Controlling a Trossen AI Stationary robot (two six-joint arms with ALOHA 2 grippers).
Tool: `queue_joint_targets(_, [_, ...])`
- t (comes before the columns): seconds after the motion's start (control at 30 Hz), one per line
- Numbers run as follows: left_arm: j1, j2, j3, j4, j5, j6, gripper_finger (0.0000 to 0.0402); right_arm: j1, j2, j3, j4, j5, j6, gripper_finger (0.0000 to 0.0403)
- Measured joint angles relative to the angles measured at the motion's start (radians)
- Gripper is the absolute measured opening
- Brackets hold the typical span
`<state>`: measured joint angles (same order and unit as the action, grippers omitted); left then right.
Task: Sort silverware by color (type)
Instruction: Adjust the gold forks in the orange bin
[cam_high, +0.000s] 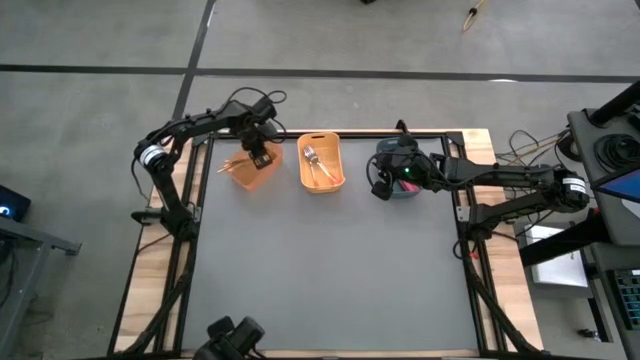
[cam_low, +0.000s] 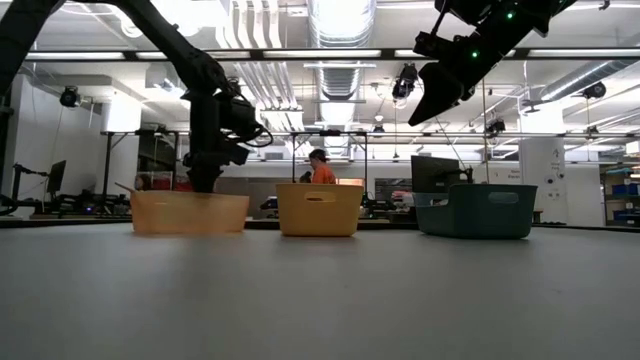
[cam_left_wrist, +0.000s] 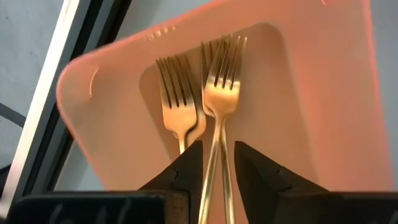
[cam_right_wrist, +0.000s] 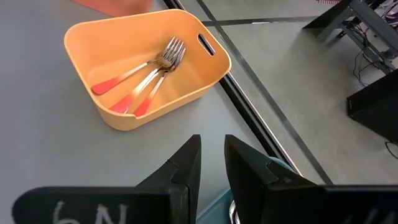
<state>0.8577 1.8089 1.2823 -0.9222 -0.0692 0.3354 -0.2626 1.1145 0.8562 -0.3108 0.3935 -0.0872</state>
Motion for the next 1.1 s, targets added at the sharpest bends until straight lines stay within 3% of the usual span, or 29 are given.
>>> queue_joint_targets(0.37, [-0.003, -0.149, 0.000, -0.123, 0.026, -0.032, 0.0073, 0.000, 0.000, 0.000, 0.001, 0.000, 0.000, 0.0063])
queue_joint_targets(0.7, [0.058, -0.294, -0.037, -0.224, -0.284, -0.190, 0.0038, 0.000, 0.000, 0.000, 0.001, 0.000, 0.000, 0.0063])
queue_joint_targets(0.87, [0.124, -0.333, -0.150, -0.210, -0.310, -0.228, 0.0037, 0.000, 0.000, 0.000, 0.001, 0.000, 0.000, 0.0063])
queue_joint_targets(1.1, [0.105, -0.344, -0.203, -0.145, -0.293, -0.267, 0.0037, 0.000, 0.000, 0.000, 0.002, 0.000, 0.008, 0.0063])
